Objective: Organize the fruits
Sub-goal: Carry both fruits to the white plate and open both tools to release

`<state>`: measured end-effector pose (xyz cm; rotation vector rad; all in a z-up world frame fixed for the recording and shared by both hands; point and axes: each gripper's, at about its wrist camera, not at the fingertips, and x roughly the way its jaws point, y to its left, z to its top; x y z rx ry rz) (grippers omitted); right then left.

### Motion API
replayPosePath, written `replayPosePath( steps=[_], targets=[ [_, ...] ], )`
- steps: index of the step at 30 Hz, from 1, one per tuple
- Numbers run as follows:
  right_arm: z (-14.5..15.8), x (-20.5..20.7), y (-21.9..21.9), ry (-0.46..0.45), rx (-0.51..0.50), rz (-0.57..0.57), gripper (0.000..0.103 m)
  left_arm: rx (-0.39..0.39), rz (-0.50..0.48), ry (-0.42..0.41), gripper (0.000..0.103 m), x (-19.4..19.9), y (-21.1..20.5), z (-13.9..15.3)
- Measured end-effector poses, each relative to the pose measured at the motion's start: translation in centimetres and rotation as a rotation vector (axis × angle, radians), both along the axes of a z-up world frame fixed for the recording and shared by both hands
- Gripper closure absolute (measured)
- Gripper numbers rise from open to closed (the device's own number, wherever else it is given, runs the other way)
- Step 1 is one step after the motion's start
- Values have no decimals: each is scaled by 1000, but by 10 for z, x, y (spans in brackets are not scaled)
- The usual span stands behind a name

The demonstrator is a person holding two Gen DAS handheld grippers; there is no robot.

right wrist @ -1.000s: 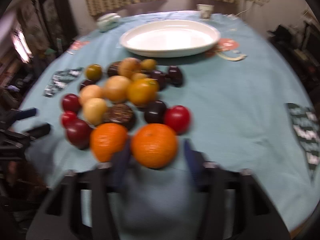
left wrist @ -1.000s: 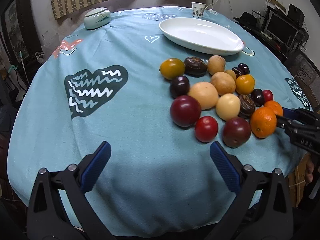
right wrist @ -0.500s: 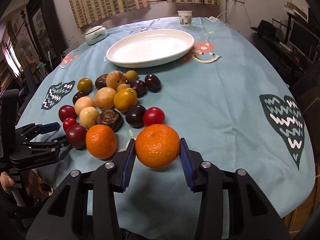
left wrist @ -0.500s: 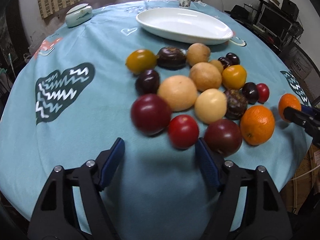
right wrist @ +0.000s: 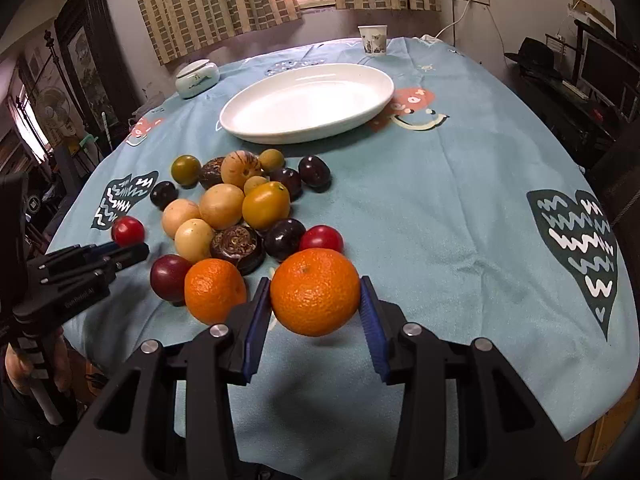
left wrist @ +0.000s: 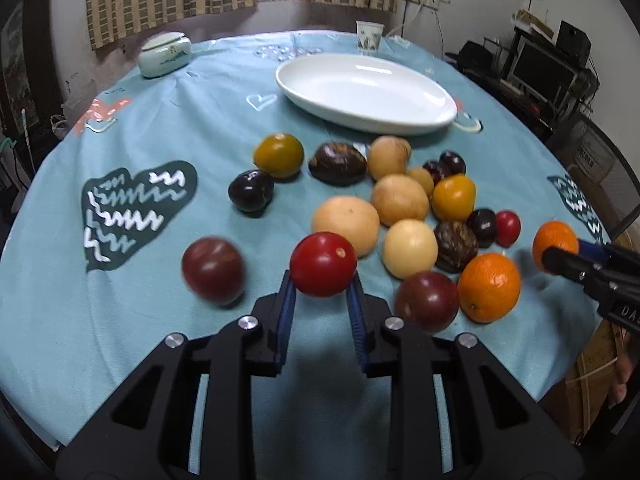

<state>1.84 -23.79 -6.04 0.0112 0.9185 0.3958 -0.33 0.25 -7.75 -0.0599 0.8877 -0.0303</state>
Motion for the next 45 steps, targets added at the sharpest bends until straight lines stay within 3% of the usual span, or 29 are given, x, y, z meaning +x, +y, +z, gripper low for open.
replayPosePath(
  steps=[4, 10, 15, 18, 20, 26, 34, 35, 36, 38, 39, 45],
  targets=[
    [2, 1, 1, 4, 8, 5, 59, -37, 6, 7, 77, 5, 9, 5],
    [21, 16, 12, -38, -9, 33, 59, -12, -5, -83, 77, 22, 8, 43],
    [45, 81, 28, -29, 37, 99, 59, -15, -47, -93, 77, 82, -1, 77],
    [55, 135, 45, -55, 24, 120, 59, 4, -57, -68, 77, 143, -10, 87],
    [54, 170, 56, -59, 5, 127, 59, 21, -51, -38, 77, 179, -14, 84],
    [24, 276, 87, 40, -55, 164, 59, 30, -54, 101, 77, 279, -18, 53],
    [1, 350, 96, 85, -87, 157, 58, -35, -38, 183, 75, 352, -6, 28],
    [0, 355, 96, 92, -90, 152, 53, -36, -36, 187, 75, 356, -4, 27],
    [-1, 359, 96, 93, -107, 138, 50, -40, -32, 190, 70, 359, -1, 28],
    [2, 361, 92, 59, -132, 110, 34, -60, -21, 171, 46, 358, 7, 36],
    [7, 360, 90, 40, -122, 112, 34, -65, -15, 155, 31, 356, 9, 41],
    [48, 325, 80, -11, -91, 122, 33, -75, -8, 52, 29, 306, 31, 89]
  ],
)
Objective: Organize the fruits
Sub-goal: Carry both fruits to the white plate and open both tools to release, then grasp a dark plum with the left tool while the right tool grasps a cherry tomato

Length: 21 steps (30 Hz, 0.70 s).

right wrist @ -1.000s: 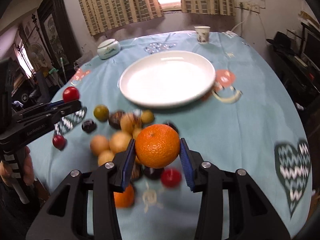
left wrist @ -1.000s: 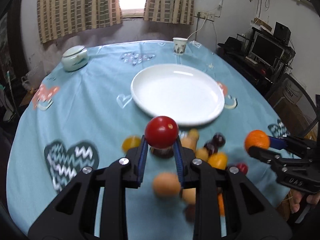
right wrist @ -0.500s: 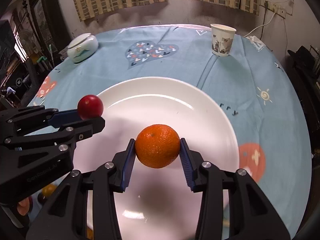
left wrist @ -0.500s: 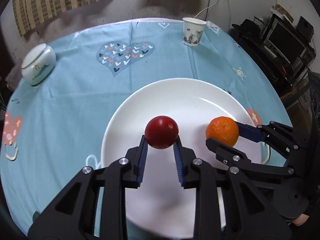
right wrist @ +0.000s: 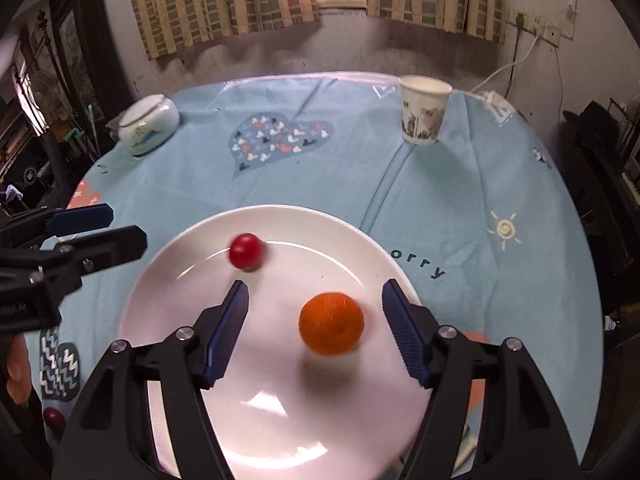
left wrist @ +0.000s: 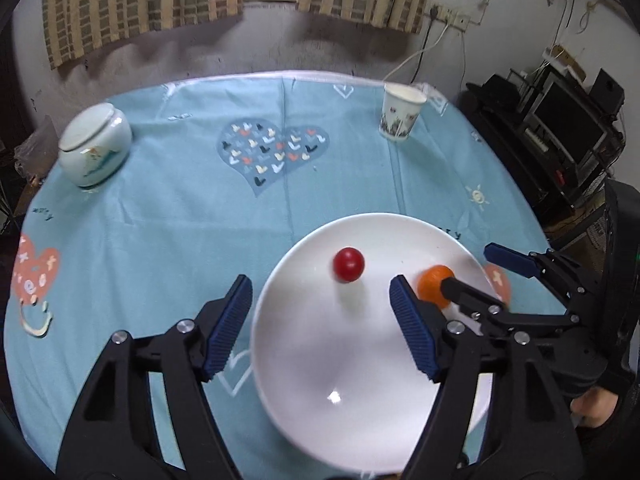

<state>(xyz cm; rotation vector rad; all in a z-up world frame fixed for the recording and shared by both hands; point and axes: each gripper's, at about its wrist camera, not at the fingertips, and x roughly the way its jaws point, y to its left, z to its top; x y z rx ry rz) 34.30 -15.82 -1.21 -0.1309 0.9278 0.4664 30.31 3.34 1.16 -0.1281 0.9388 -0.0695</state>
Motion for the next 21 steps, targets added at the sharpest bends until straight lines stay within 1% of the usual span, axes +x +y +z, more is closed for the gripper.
replayPosePath(
  steps=[2, 3, 4, 5, 6, 7, 8, 11, 13, 15, 17, 21],
  targets=[
    [15, -24, -4, -23, -6, -1, 32, 24, 4, -32, 26, -32, 8, 9],
    [21, -41, -8, -29, -8, -2, 32, 36, 5, -41, 21, -45, 10, 10],
    [26, -58, -11, -30, -6, -1, 32, 61, 16, -50, 19, -67, 15, 10],
    [28, -75, -13, -25, 0, 2, 28, 86, 30, -55, 18, -85, 18, 7],
    [28, -97, -17, -12, 12, 7, 25, 101, 41, -57, 17, -100, 22, 3],
    [26, -115, -20, -4, 25, 13, 15, 112, 59, -63, 15, -123, 27, -4],
    [22, -134, -22, 0, 35, 20, 7, 116, 80, -67, 14, -143, 32, -12],
    [4, -197, -29, -23, 33, 23, 7, 112, 146, -62, 13, -188, 42, -37],
    [-9, -224, -35, -26, 20, -10, 7, 111, 193, -58, 13, -215, 48, -53],
    [-18, -245, -44, -25, 19, -58, 7, 116, 217, -46, 13, -230, 50, -66],
    [-21, -260, -51, -32, 17, -93, 7, 120, 217, -39, 13, -240, 48, -72],
    [-21, -271, -56, -43, 0, -118, 7, 149, 195, -35, 13, -247, 40, -75]
  ],
)
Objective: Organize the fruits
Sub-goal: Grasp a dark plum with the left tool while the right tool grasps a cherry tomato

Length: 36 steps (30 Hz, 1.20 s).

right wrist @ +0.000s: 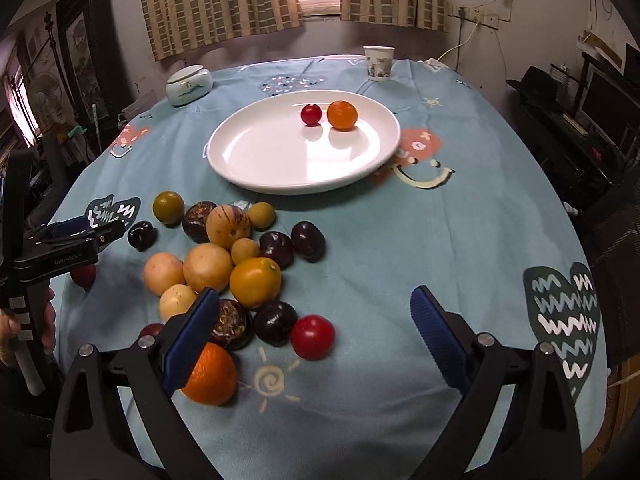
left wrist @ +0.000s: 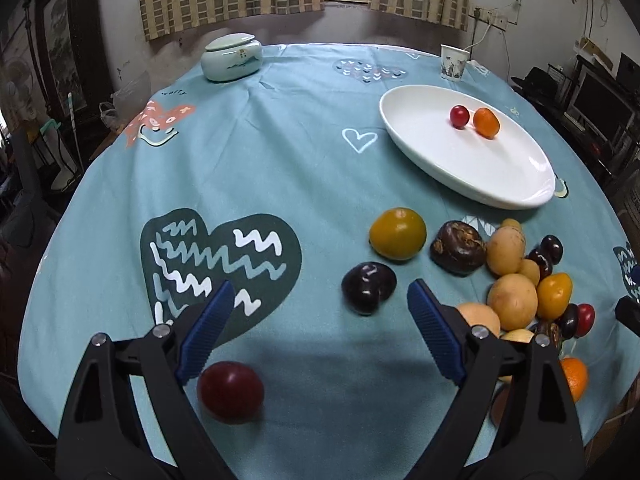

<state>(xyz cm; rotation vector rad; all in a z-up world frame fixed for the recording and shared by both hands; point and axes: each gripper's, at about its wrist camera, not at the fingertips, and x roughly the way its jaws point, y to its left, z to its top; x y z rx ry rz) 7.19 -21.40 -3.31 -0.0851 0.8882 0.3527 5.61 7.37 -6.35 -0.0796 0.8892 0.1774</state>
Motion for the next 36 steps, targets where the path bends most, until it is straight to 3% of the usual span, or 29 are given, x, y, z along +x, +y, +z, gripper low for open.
replayPosePath(
  steps=[13, 22, 23, 32, 33, 36],
  targets=[
    [-31, -12, -10, 62, -44, 11, 8, 7, -21, 38, 13, 0, -6, -8],
    [-60, 4, -7, 144, 1, 61, 61, 13, -31, 76, 13, 4, -8, -21],
    [-59, 6, -7, 129, 18, 69, 73, 10, -29, 79, 13, 6, -7, -23],
    [-34, -4, -13, 66, 17, 25, 73, 23, -31, 70, 14, 17, -10, -32],
    [-34, -4, -13, 70, 16, 25, 73, 30, -29, 66, 17, 19, -11, -33],
    [-36, -4, -12, 82, 25, 33, 73, 1, -49, 65, 40, 27, -12, -38]
  ],
)
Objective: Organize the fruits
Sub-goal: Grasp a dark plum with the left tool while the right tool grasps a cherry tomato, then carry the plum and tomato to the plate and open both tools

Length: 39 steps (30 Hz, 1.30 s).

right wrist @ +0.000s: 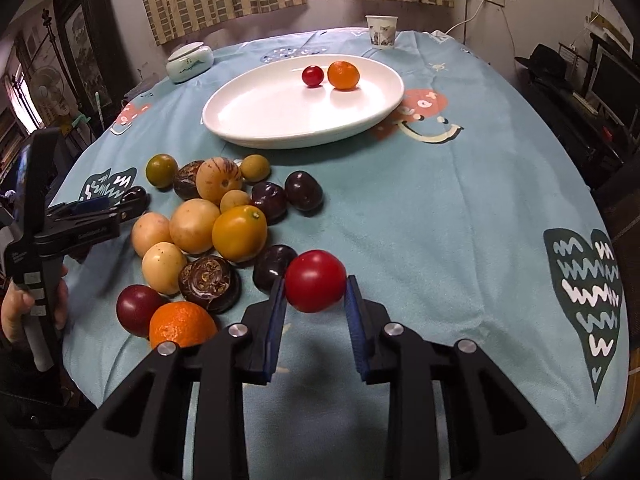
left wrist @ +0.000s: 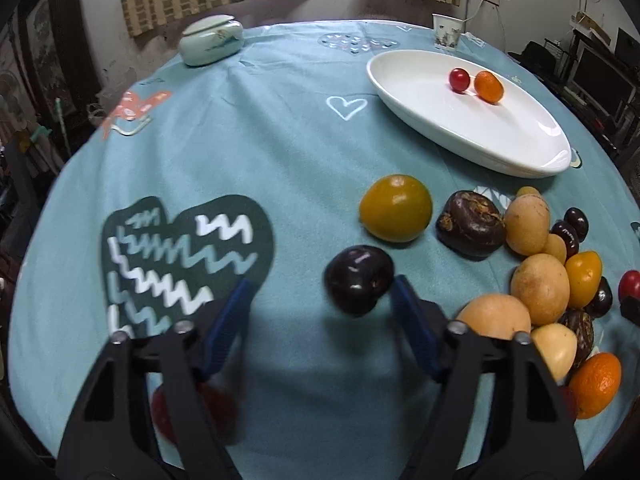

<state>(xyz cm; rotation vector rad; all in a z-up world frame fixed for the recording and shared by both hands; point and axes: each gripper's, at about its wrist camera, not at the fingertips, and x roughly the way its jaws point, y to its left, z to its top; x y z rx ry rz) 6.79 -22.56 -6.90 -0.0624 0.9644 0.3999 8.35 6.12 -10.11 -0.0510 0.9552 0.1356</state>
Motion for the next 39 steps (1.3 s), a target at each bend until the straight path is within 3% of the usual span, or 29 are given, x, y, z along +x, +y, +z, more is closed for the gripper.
replayPosePath(
  steps=[3, 13, 20, 25, 30, 34, 39],
  targets=[
    [1, -2, 3, 2, 12, 11, 73, -44, -49, -8, 70, 2, -8, 2],
    [8, 0, 4, -15, 32, 14, 73, -97, -97, -85, 70, -23, -20, 45],
    [14, 11, 9, -16, 39, 27, 73, -97, -150, -88, 70, -14, -35, 60],
    [31, 39, 21, -34, 41, 74, 73, -75, -194, -64, 70, 31, -47, 75],
    [44, 108, 51, -41, 45, 128, 73, -63, -174, -7, 70, 120, -52, 79],
    [37, 169, 77, -51, -8, 133, 73, -76, -169, 22, 70, 175, -57, 74],
    [19, 219, 88, -11, -28, 119, 73, -86, -159, 52, 70, 213, -59, 62]
  ],
)
